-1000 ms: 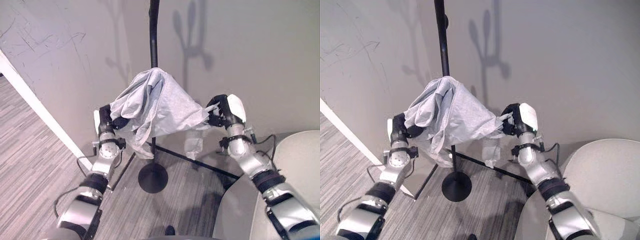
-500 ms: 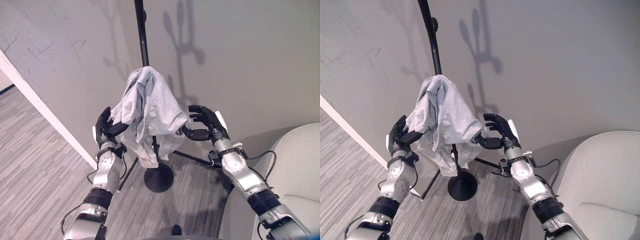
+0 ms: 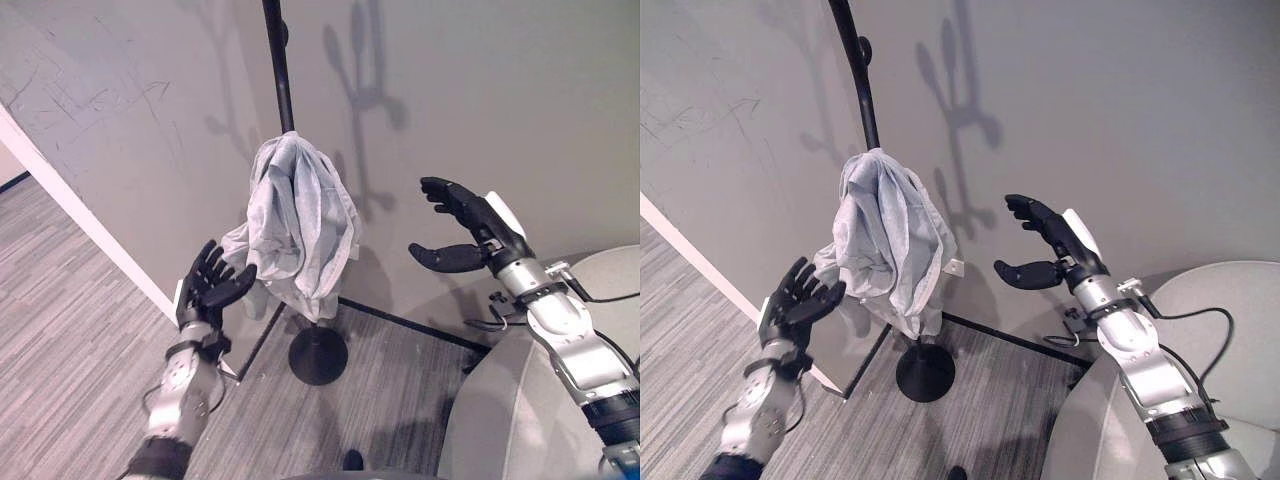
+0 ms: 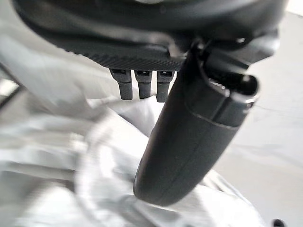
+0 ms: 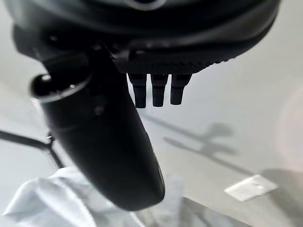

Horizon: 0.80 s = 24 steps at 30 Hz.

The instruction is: Hang the clothes on the sofa on the clothes rack.

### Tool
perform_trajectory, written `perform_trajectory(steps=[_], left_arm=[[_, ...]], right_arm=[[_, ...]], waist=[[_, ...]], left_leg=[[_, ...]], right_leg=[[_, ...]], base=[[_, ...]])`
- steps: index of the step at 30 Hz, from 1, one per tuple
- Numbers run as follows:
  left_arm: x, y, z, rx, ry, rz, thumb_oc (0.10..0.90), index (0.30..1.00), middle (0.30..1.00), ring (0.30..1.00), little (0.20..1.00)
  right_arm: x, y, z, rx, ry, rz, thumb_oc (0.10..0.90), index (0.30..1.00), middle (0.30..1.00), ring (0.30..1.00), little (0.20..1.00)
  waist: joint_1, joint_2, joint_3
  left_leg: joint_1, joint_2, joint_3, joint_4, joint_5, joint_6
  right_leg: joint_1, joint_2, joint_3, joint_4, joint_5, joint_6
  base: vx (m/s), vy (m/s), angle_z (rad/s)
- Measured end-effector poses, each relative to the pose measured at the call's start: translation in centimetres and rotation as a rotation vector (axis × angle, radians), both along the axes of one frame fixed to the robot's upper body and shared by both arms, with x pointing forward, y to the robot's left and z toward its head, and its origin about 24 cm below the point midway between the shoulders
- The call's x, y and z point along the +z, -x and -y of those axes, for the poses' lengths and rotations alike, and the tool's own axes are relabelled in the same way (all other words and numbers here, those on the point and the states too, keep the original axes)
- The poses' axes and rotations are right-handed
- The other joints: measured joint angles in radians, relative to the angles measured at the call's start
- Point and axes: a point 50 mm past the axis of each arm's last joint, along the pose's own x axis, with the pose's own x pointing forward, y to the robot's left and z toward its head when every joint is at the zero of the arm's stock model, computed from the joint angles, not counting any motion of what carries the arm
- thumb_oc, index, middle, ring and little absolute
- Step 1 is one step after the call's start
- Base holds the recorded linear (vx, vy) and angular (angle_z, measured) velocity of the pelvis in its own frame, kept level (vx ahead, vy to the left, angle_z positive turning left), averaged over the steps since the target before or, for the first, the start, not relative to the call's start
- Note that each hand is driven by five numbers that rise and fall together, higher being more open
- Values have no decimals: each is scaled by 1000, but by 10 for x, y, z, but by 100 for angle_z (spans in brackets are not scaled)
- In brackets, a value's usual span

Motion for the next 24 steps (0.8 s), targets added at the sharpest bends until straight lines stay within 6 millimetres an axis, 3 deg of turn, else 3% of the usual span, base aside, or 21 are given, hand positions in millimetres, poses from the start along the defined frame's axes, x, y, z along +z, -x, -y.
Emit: perform_trajectory(steps=[3,5,6,7,8,10,12,15,17,20,24], left_arm=[[-17,20,-7,-8,-7,-70,800,900,900,900,900],[-39,32,-11,30,60,-125,800,900,900,900,900],[-47,31,-15,77,113,-132,800,900,900,900,900],[-66,41,-15,222,272,-163,800,900,900,900,900],[-75,48,-15,285,331,-187,800,900,900,900,900],[-109,75,-11,469,476,-336,800,900,900,900,900],[-128,102,-6,518,489,-478,800,900,900,900,900],[-152,139,11,463,432,-779,800,900,900,900,900],[-158,156,19,369,361,-901,800,900,900,900,900],[-160,167,22,299,294,-982,800,900,900,900,900],[-160,171,20,151,159,-1040,800,900,900,900,900]], right_arm=[[-32,17,4,-76,-162,-60,800,900,900,900,900],[-71,31,3,-142,-354,-161,800,900,900,900,900],[-82,36,5,-194,-455,-177,800,900,900,900,900],[-112,46,0,-275,-648,-252,800,900,900,900,900],[-124,52,-1,-309,-720,-287,800,900,900,900,900],[-171,75,-13,-456,-994,-417,800,900,900,900,900],[-198,91,-20,-556,-1116,-501,800,900,900,900,900],[-244,125,-21,-795,-1140,-723,800,900,900,900,900],[-264,149,-25,-913,-1110,-883,800,900,900,900,900],[-278,173,-30,-1016,-1074,-1043,800,900,900,900,900],[-287,205,-36,-1109,-1069,-1171,800,900,900,900,900]], waist=[[3,-8,17],[7,-20,30],[8,-31,35],[17,-41,39],[20,-43,38],[18,-55,42],[20,-56,48],[14,-58,42],[24,-70,38],[34,-68,31],[48,-53,-17]], left_leg=[[-21,-2,2,33,-10,0],[-67,-7,-1,94,-17,-4],[-81,-11,-3,131,-22,-12],[-99,-15,-1,184,-29,-21],[-110,-17,1,203,-31,-23],[-153,-16,12,282,-33,-25],[-186,-15,16,329,-44,-19],[-196,-33,18,281,-58,-10],[-188,-69,-7,131,-44,15],[-139,-73,-21,8,-23,47],[-124,-84,-10,-14,-1,82]], right_leg=[[-4,0,1,0,-2,-2],[-14,-3,1,5,-2,-2],[-10,-8,-1,1,-1,-1],[-1,-11,-2,1,-1,-2],[1,-12,-2,1,-2,-2],[0,-17,-13,0,-2,-2],[-2,-22,-34,0,2,2],[-11,-31,-78,0,-7,-9],[-35,-49,-81,0,-5,-6],[-31,-50,-81,0,1,1],[-33,-55,-55,0,0,23]], base=[[-20,0,3],[-37,9,11],[-2,18,6],[0,0,0],[-16,32,5],[-50,69,10],[-74,128,16],[-70,168,45],[-17,181,46],[118,187,22],[96,147,-20]])
